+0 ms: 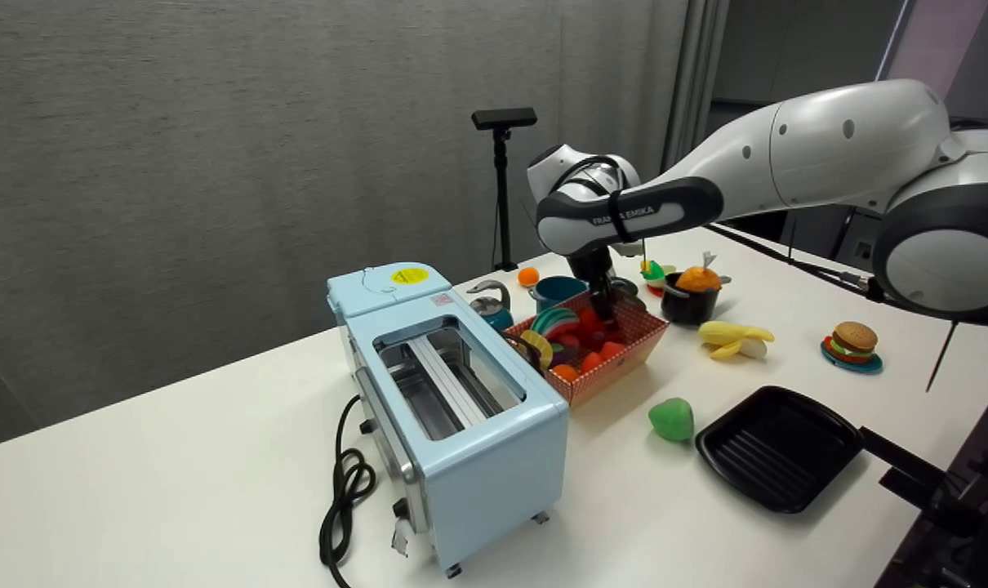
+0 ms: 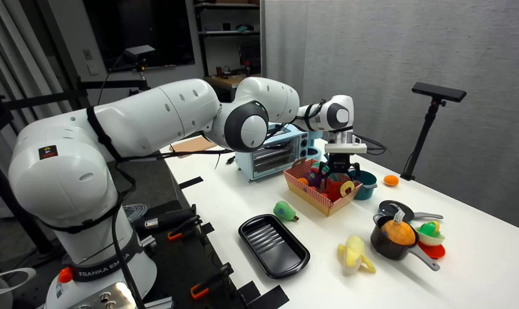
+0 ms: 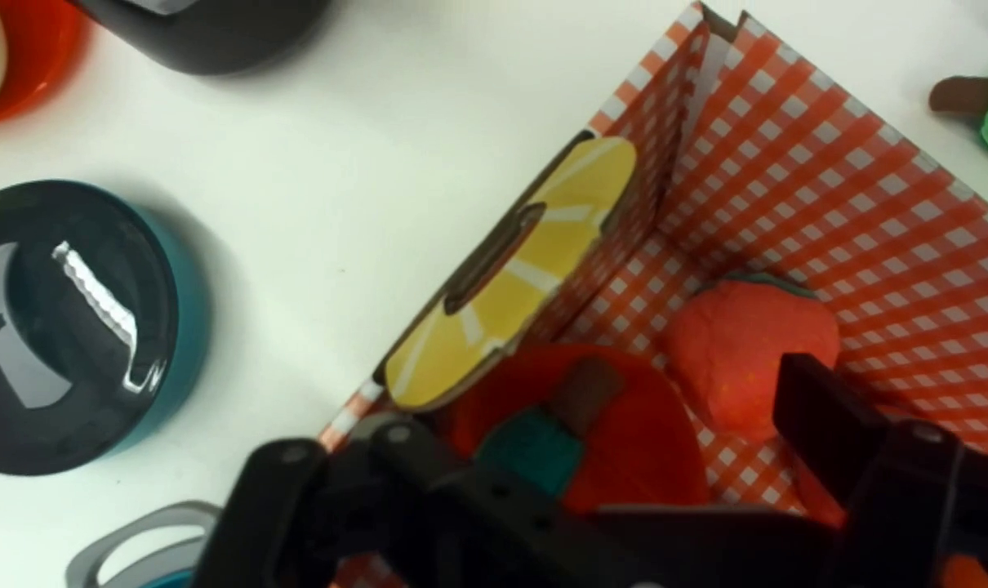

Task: Put the red plush toy on the black tray

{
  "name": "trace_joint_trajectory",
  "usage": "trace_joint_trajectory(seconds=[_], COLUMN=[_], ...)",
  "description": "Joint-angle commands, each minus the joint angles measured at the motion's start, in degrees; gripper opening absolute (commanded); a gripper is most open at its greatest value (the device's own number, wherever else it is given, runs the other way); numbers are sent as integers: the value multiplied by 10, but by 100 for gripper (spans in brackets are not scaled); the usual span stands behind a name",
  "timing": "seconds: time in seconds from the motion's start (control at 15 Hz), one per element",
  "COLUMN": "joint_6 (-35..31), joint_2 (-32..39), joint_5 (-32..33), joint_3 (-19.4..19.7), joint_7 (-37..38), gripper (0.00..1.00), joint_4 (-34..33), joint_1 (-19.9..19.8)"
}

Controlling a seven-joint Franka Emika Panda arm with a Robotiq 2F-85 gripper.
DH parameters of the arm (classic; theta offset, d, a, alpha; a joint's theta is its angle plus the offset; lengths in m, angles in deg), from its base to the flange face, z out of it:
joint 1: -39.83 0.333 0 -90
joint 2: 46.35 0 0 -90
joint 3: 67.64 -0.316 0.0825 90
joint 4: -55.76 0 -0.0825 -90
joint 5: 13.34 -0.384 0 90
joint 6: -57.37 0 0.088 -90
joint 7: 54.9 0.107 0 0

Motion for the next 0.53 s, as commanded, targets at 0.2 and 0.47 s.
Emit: trace_joint_trajectory(seconds=[0.2,0.47], joint_6=[1,3], joint_2=[0,-2], joint_5=[-2,-4], joint_3=[0,-5], joint_7=[-1,-16], gripper=[74,43], joint_4=[0,4], joint_1=[-1,-4])
